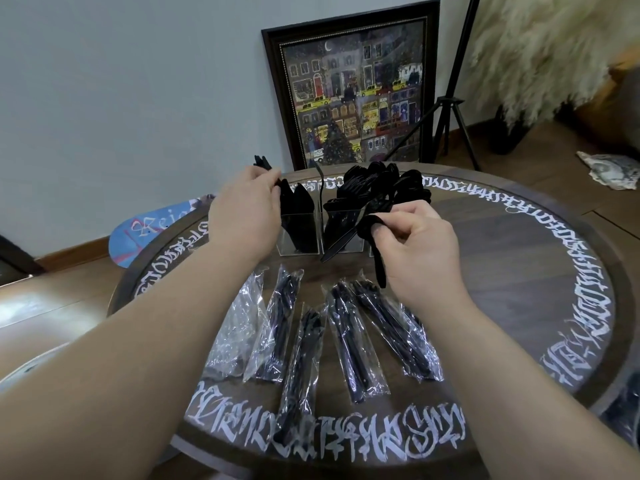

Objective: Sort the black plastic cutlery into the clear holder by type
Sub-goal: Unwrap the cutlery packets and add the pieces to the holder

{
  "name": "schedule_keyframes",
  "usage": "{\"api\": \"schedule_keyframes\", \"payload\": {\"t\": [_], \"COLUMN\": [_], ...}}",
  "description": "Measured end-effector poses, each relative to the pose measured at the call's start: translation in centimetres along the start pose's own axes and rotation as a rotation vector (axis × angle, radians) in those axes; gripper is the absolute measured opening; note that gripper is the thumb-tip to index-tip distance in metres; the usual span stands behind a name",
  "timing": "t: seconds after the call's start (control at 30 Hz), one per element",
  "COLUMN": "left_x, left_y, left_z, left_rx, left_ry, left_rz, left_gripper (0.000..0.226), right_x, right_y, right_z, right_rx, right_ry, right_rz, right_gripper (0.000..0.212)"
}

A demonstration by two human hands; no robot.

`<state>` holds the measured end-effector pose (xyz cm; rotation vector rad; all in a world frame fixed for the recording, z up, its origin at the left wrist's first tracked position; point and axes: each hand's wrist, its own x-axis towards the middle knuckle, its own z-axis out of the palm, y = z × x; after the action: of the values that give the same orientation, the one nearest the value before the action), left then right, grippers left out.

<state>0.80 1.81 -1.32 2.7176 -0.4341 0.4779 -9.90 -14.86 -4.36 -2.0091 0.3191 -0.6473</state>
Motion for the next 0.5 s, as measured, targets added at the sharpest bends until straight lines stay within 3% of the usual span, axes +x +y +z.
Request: {"api": "schedule_keyframes", "payload": {"t": [0.13, 0.3, 0.5], "left_x": [-1.4, -3.3, -3.7], "left_y": [1.1, 3.6, 4.6], "left_z": [-0.4, -0.6, -0.2], "left_rx": [-0.153, -0.335, -0.542], "left_ry": [0.156, -0.167, -0.172], "left_rz": [0.188, 0.339, 0.273], "left_gripper": [0.028, 0.024, 0.018], "right_x": [-0.1, -0.4, -0.6], "right_y": [0.0, -0.4, -0.3], "right_z": [-0.1, -0.4, -1.0], "right_rx": [0.030, 0.122, 0.159], "right_ry": [-0.017, -0.050, -0.107], "right_rz": [-0.014, -0.056, -0.098], "right_gripper": [0.015, 0.014, 0.016]}}
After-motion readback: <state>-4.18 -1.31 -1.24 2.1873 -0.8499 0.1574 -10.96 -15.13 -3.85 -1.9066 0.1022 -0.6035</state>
